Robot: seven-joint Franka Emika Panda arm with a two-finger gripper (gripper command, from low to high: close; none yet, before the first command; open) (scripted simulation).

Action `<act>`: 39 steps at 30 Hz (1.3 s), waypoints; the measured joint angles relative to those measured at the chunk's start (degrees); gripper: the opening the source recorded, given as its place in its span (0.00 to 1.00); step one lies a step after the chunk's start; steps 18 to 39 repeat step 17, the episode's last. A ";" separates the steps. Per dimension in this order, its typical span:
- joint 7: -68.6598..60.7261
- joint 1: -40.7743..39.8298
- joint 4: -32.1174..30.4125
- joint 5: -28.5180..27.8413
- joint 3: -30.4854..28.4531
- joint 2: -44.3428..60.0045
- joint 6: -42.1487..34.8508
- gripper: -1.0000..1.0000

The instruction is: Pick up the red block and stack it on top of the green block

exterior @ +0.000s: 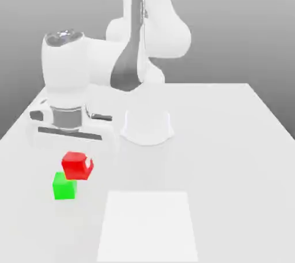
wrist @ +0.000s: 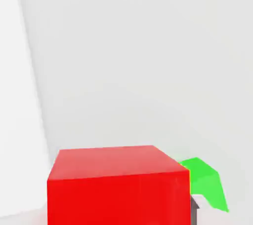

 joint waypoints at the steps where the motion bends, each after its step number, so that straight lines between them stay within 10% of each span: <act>1: 0.29 -0.54 -0.22 0.13 -0.50 -0.50 -0.24 0.00; 14: -3.41 -2.41 -1.34 9.41 -3.86 8.27 9.44 0.00; 15: -4.44 -2.76 -1.27 10.86 -3.18 10.07 11.12 1.00; 39: -4.44 -2.79 -1.27 10.86 -3.18 10.07 11.12 1.00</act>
